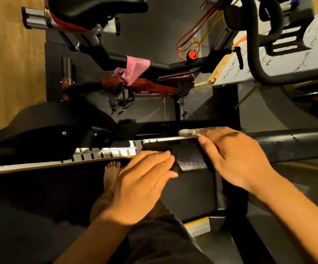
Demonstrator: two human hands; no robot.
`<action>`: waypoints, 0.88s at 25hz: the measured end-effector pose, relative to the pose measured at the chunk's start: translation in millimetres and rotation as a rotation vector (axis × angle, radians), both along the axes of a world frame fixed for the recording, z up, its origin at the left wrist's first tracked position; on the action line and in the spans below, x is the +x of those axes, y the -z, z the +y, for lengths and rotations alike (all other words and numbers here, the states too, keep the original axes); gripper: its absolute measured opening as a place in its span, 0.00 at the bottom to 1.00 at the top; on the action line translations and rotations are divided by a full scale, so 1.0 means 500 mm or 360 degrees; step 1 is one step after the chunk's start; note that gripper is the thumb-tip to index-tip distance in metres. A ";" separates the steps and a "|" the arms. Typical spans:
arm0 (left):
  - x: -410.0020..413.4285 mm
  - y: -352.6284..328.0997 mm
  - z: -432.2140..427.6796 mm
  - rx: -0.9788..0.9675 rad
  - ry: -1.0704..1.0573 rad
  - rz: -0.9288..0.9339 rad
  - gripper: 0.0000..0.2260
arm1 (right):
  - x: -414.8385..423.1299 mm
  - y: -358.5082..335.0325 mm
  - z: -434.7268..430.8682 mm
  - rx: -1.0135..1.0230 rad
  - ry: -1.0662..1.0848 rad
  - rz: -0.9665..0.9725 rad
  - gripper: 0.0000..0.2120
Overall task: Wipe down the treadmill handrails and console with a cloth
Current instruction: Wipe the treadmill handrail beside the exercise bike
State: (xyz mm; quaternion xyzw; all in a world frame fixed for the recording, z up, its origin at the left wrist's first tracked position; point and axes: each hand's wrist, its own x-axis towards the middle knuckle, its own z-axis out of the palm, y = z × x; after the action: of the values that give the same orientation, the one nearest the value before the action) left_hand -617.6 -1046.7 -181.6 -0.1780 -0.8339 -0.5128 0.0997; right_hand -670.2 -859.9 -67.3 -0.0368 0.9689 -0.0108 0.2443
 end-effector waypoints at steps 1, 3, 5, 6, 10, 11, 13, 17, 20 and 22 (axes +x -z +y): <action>-0.001 0.000 0.000 0.0019 0.0002 -0.0013 0.12 | -0.014 -0.014 0.019 0.0110 0.0129 -0.0081 0.19; -0.004 0.003 -0.001 0.0036 -0.0004 -0.0014 0.11 | -0.043 -0.010 0.012 0.0205 0.0215 -0.0250 0.22; -0.004 0.005 0.000 0.0048 -0.0007 0.0005 0.10 | -0.063 0.023 -0.045 0.0122 0.0048 -0.0350 0.22; -0.003 0.006 0.001 0.0041 0.0004 0.0019 0.08 | -0.061 0.041 -0.078 0.0031 -0.0059 -0.0334 0.22; -0.008 0.002 -0.012 0.0017 0.0093 -0.0006 0.04 | -0.025 0.056 -0.099 -0.0192 -0.0316 -0.0005 0.18; -0.012 0.002 -0.022 0.0016 0.0093 -0.0058 0.05 | -0.009 0.049 -0.070 -0.0263 -0.0305 0.0068 0.17; -0.023 0.003 -0.048 0.0002 0.0021 -0.0237 0.09 | 0.036 0.030 0.001 -0.0333 -0.0156 0.0270 0.16; -0.059 -0.004 -0.075 -0.0076 -0.0127 -0.0416 0.09 | 0.085 0.027 0.017 -0.0184 0.0071 0.0635 0.16; -0.074 -0.012 -0.066 -0.0033 -0.0068 -0.0276 0.10 | 0.085 0.075 -0.109 -0.0169 -0.0234 0.0614 0.15; -0.080 -0.020 -0.063 0.0023 -0.0014 -0.0304 0.10 | 0.093 0.115 -0.167 -0.0069 -0.0561 0.0548 0.13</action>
State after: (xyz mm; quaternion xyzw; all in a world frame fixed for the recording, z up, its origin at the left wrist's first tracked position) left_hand -657.5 -1078.2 -171.8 -0.1239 -0.8367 -0.5330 0.0230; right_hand -623.5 -943.4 -124.7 -0.2119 0.9744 0.0178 0.0728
